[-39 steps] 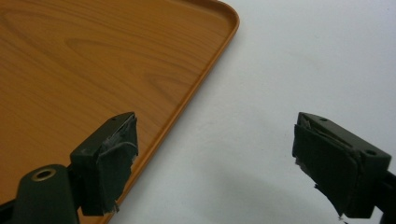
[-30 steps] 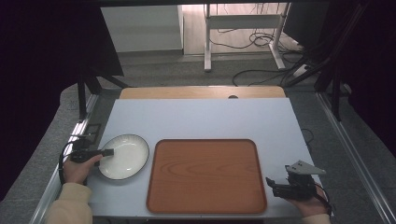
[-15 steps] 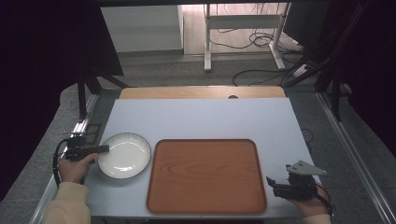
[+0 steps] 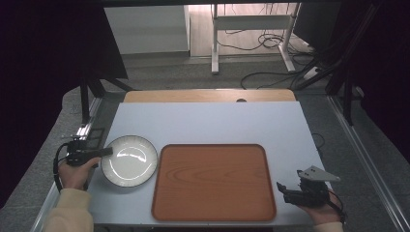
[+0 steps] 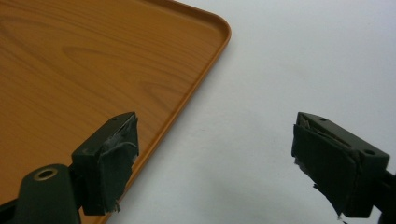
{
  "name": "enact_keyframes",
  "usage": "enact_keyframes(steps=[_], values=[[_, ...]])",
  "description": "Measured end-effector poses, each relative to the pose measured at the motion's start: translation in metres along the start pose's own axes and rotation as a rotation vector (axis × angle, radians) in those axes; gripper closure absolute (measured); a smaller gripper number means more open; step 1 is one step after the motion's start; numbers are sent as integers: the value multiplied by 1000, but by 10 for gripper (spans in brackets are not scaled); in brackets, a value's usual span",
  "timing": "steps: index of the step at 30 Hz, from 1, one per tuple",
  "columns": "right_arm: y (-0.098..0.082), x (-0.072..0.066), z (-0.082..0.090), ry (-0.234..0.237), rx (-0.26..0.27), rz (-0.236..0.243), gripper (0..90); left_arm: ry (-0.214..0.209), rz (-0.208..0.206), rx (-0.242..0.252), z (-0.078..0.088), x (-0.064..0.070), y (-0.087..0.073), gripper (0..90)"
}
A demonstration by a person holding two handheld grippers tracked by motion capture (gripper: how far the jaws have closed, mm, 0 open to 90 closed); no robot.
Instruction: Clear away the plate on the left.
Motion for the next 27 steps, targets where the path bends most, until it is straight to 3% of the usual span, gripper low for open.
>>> enact_keyframes(steps=[11,19,27], values=[[-1,2,0,1,-3,-4,153,30,-43,63,9,8,12,827],[0,2,0,0,-5,-4,153,-39,-2,161,21,10,19,822],[0,2,0,-3,-2,-2,153,-41,-19,206,32,16,27,822]])
Point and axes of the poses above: each handheld gripper's, and its own axes: z roughly backward along the jaws, y roughly out of its top, x roughly to its right, the point moved 9 cm from there along -z, roughly forward along the jaws, and after that the axes turned 15 degrees about -z, right-handed, at the moved point
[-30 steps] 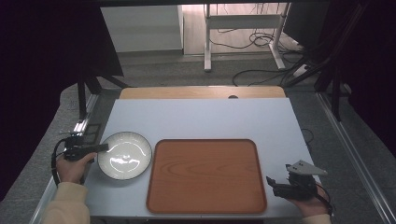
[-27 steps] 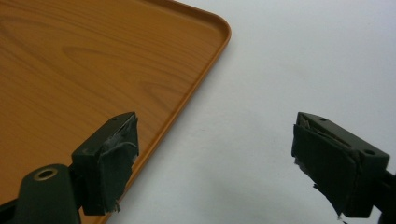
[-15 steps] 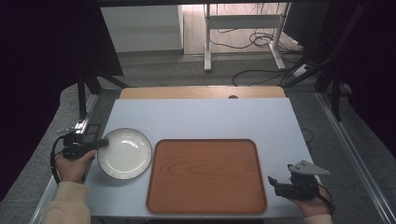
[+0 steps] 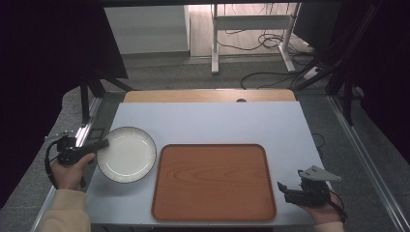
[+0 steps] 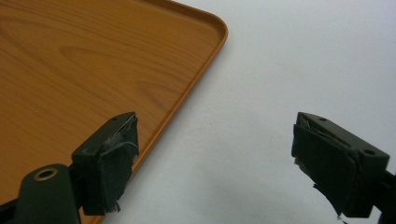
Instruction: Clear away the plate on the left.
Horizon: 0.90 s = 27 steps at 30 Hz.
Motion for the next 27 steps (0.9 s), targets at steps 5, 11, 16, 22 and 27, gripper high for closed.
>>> enact_keyframes(steps=[5,11,16,22,27], values=[[0,1,0,0,1,0,153,9,4,24,4,1,5,822],[0,1,0,-1,0,0,153,10,0,44,9,4,10,822],[0,1,0,-2,0,1,153,1,-8,58,10,8,14,823],[0,1,0,-2,1,-1,153,9,-9,77,11,8,16,823],[0,1,0,-1,0,0,153,2,-2,88,12,9,17,823]])
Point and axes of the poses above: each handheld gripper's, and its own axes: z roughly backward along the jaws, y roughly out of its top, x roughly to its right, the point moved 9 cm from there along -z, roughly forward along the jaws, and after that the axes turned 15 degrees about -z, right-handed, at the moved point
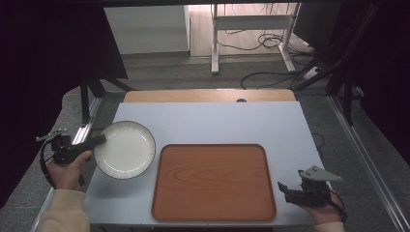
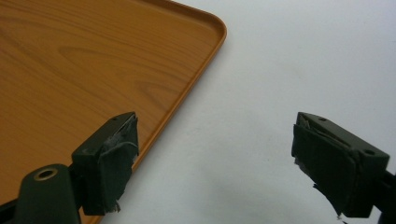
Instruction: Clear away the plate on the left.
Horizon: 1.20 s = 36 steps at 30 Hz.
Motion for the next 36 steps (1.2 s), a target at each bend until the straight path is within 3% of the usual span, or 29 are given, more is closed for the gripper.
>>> enact_keyframes(steps=[5,9,18,22,36], values=[[1,1,-1,0,3,-5,153,-25,-5,4,-2,9,3,822],[1,0,0,0,4,-3,153,-70,7,16,-6,18,5,823],[1,2,0,-4,5,-5,153,-112,-23,13,-13,38,10,822],[0,2,0,-3,4,-5,153,-154,-6,20,-16,44,10,821],[0,1,-1,2,4,6,153,-184,-20,10,-26,62,10,820]])
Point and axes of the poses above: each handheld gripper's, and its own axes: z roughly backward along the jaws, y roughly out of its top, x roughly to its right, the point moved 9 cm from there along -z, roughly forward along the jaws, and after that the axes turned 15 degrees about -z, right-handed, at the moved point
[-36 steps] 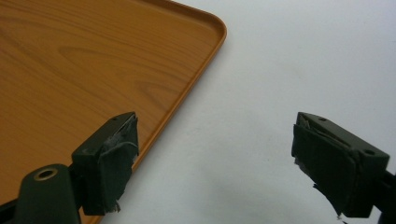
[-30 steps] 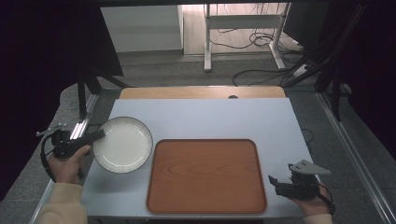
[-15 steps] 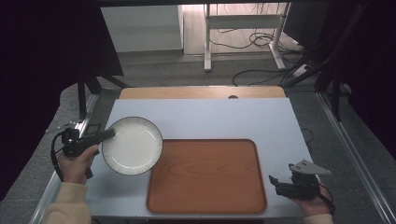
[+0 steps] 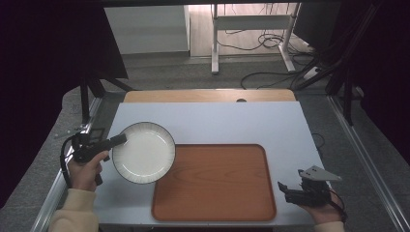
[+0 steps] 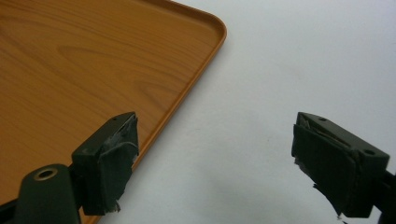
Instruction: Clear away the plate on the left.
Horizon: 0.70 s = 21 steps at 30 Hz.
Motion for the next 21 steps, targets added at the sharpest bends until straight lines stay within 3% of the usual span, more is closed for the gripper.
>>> enact_keyframes(steps=[21], values=[[-1,0,-1,-4,-6,7,155,-58,-37,-31,-27,29,2,816]])
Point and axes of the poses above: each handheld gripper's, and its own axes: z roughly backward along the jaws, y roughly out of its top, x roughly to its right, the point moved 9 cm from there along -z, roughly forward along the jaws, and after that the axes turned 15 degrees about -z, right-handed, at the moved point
